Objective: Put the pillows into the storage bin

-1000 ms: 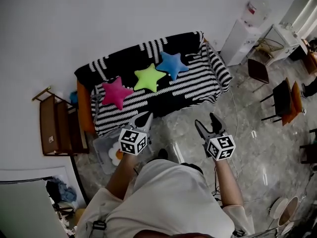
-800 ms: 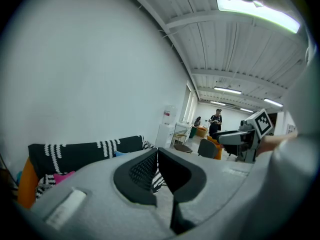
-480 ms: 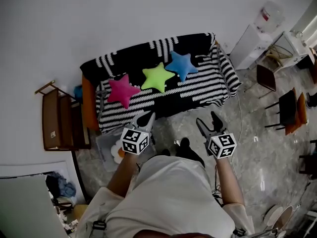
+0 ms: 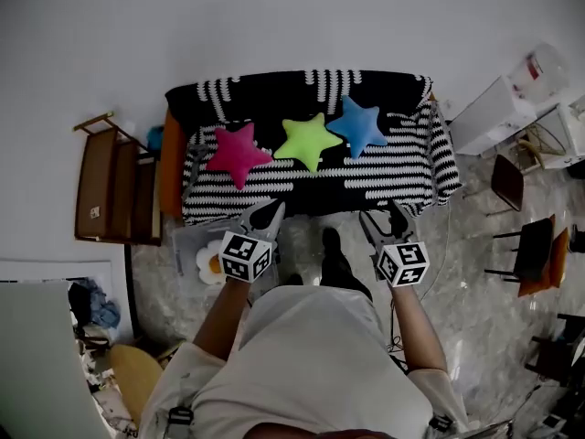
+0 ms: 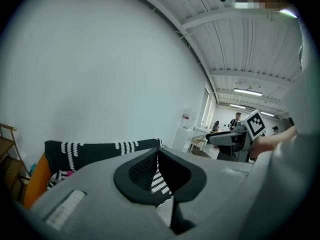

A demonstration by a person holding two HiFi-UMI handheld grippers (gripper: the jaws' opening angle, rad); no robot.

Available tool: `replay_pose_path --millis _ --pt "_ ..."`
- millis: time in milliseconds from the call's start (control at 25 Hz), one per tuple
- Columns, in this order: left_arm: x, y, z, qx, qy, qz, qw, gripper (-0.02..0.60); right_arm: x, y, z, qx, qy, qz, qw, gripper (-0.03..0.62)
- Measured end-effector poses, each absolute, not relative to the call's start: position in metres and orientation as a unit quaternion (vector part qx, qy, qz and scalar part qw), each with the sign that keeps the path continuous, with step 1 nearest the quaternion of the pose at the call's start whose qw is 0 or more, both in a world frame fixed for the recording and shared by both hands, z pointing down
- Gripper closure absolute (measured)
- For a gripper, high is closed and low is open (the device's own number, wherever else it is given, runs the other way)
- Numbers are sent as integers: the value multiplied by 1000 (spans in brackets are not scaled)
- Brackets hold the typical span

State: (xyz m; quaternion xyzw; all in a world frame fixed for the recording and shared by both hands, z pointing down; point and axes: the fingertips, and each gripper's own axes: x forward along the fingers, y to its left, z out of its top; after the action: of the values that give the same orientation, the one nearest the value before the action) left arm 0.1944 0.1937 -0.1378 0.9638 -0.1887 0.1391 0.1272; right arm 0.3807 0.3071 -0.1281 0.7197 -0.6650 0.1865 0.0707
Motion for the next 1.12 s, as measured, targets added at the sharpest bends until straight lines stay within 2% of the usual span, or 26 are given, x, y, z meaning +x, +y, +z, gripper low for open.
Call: replay_pose_path --millis 480,1120 --pt "276 117 -94 932 -271 167 173 561 460 184 -69 629 -731 238 114 275" --pt "371 50 36 897 -295 240 223 561 572 82 100 602 -709 336 151 275"
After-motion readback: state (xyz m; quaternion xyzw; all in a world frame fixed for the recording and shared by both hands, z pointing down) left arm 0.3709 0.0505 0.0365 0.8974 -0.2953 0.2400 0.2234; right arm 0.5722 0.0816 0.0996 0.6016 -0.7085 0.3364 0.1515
